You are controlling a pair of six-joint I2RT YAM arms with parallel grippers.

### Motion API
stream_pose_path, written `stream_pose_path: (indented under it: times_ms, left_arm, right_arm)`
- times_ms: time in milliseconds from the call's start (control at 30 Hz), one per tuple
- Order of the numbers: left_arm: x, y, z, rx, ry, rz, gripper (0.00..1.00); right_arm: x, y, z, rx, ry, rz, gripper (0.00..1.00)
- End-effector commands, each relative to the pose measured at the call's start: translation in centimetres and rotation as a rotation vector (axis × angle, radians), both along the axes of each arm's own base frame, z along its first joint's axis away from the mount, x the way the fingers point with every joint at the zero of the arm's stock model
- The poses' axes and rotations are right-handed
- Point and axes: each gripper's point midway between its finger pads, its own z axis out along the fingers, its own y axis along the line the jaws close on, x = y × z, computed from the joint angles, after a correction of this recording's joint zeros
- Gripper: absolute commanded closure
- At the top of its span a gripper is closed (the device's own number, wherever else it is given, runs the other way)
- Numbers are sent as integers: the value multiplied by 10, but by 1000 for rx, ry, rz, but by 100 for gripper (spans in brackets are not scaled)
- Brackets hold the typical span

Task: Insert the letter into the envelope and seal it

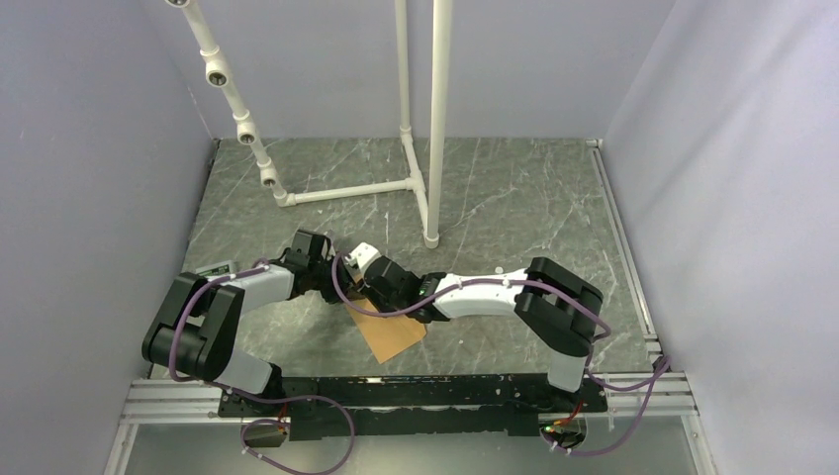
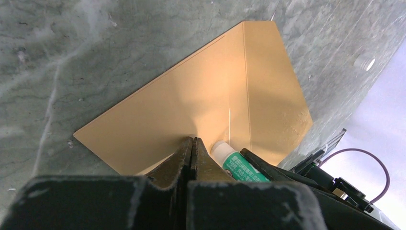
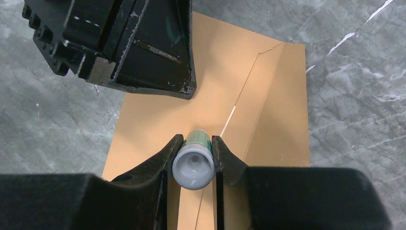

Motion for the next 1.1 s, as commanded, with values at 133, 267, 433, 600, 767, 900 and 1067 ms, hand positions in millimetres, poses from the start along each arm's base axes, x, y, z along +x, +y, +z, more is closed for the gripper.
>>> stream_pose_path:
  times_ms: [133,267,433,600,767,900,1067]
  left_arm:
    - [-12,10,-19,62,79,28,98]
    - [-15,14,-24,81,92,46,98]
    - [-15,16,-26,89,91,47,98]
    - [-15,16,-26,88,89,51,98]
    - [-18,17,-28,91,95,45,98]
    - [-19,14,-27,76,95,35,98]
    - [-17,14,-24,77,87,35,98]
  right_arm:
    - [-25,-18,-17,-94,14,44,100]
    - [-40,-29,-19,-107,36,76,100]
    - [-49,-38,-13,-102,70,72,100]
    - [-46,-30,-21,-87,78,62,100]
    - [-12,-19,-24,-71,7,-23,100]
    - [12,-9,-18,-78,-54,-87,100]
    - [7,-6,-19,-78,-34,-55,100]
